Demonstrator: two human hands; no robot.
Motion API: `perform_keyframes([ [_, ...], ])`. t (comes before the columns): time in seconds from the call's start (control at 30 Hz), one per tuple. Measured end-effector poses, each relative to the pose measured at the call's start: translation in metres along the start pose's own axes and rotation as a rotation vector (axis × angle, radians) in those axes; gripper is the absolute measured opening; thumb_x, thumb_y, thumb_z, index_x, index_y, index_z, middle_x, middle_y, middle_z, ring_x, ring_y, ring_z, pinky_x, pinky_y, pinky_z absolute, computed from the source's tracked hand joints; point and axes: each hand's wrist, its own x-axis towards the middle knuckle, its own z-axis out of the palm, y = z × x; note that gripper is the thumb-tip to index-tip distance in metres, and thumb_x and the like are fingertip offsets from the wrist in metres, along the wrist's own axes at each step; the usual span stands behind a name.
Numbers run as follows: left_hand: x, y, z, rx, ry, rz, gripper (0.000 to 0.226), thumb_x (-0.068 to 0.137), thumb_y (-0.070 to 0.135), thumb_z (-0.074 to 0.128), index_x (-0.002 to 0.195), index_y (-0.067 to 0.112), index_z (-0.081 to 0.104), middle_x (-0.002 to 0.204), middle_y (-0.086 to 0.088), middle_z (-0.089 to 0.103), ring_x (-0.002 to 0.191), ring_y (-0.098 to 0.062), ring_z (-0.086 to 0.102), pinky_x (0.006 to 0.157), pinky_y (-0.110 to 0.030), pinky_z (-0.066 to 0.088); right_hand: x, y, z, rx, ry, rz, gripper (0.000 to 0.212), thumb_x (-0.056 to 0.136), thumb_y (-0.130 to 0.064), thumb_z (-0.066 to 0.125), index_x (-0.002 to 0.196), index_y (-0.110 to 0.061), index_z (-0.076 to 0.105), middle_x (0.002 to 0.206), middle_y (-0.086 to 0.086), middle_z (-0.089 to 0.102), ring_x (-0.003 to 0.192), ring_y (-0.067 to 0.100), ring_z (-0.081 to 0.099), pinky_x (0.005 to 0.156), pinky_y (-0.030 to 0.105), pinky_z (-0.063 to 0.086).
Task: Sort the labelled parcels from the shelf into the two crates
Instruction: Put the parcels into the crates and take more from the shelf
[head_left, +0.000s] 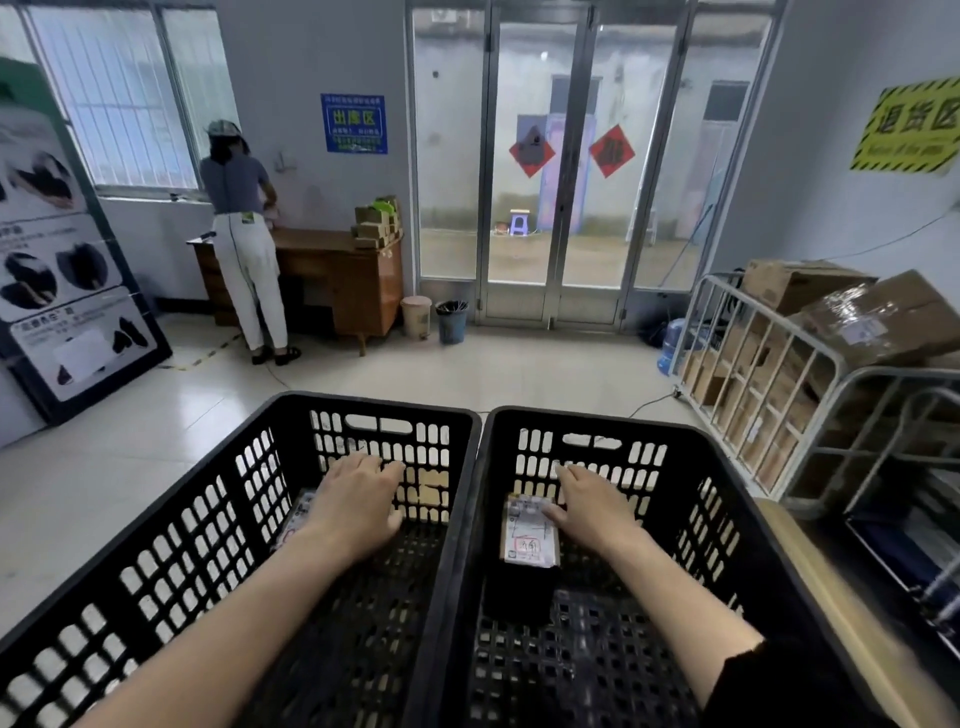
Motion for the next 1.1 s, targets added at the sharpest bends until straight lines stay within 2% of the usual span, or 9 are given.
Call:
perform_keyframes([
  [0.1,-0.01,0.002,-0.013,-0.003,0.02,0.022,0.052,0.082,0.034,0.055,0.131,0.019,0.045,0.129,-0.006,0.052,0.125,-0.022,0.043,0.112,-0.034,0.029,-0.022,-0.004,-0.022,-0.001,0.017,0.013,0.067,0.092,-0.049,0.046,0.144,-0.011,0.029,0.146,0.008,0.039,0.135,0.023,0.037,0.111,0.035,0.033],
  [0.3,-0.028,0.013,-0.033,-0.018,0.052,0.118,0.048,0.086,0.037,0.052,0.129,0.019,0.044,0.129,-0.005,0.051,0.125,-0.022,0.042,0.108,-0.032,0.03,-0.084,-0.014,-0.056,0.006,0.034,0.067,0.067,0.094,-0.045,0.046,0.147,-0.011,0.024,0.153,0.007,0.029,0.141,0.021,0.027,0.116,0.034,0.025],
  [0.4,-0.037,0.019,-0.037,-0.049,0.047,0.2,0.047,0.085,0.038,0.052,0.128,0.02,0.044,0.127,-0.004,0.052,0.124,-0.022,0.042,0.108,-0.033,0.032,-0.123,-0.019,-0.068,0.021,0.074,0.127,0.063,0.094,-0.044,0.046,0.145,-0.011,0.029,0.148,0.006,0.037,0.137,0.021,0.034,0.112,0.032,0.03],
  [0.5,-0.049,0.025,-0.04,-0.098,0.028,0.281,0.051,0.085,0.039,0.052,0.131,0.019,0.043,0.128,-0.005,0.052,0.125,-0.023,0.041,0.108,-0.034,0.033,-0.163,-0.026,-0.073,0.03,0.099,0.216,0.061,0.094,-0.044,0.047,0.143,-0.012,0.033,0.145,0.004,0.041,0.134,0.02,0.038,0.11,0.031,0.033],
  [0.73,-0.095,0.05,-0.047,-0.215,0.058,0.534,0.057,0.089,0.038,0.05,0.14,0.02,0.035,0.137,-0.002,0.048,0.13,-0.022,0.038,0.108,-0.031,0.032,-0.26,-0.057,-0.082,0.012,0.125,0.432,0.063,0.094,-0.044,0.047,0.145,-0.011,0.03,0.147,0.006,0.038,0.136,0.021,0.035,0.11,0.031,0.03],
  [0.93,-0.143,0.09,-0.058,-0.271,0.074,0.749,0.055,0.087,0.04,0.05,0.137,0.021,0.037,0.133,-0.002,0.05,0.128,-0.023,0.039,0.105,-0.031,0.033,-0.349,-0.08,-0.092,0.012,0.151,0.655,0.063,0.094,-0.044,0.046,0.146,-0.013,0.03,0.15,0.004,0.034,0.137,0.021,0.032,0.11,0.034,0.03],
  [1.1,-0.185,0.131,-0.072,-0.34,0.069,0.924,0.046,0.089,0.038,0.049,0.131,0.02,0.043,0.126,-0.001,0.053,0.124,-0.022,0.042,0.099,-0.029,0.035,-0.426,-0.09,-0.102,-0.004,0.17,0.853,0.06,0.093,-0.043,0.049,0.143,-0.013,0.034,0.145,0.006,0.039,0.133,0.023,0.038,0.108,0.034,0.034],
])
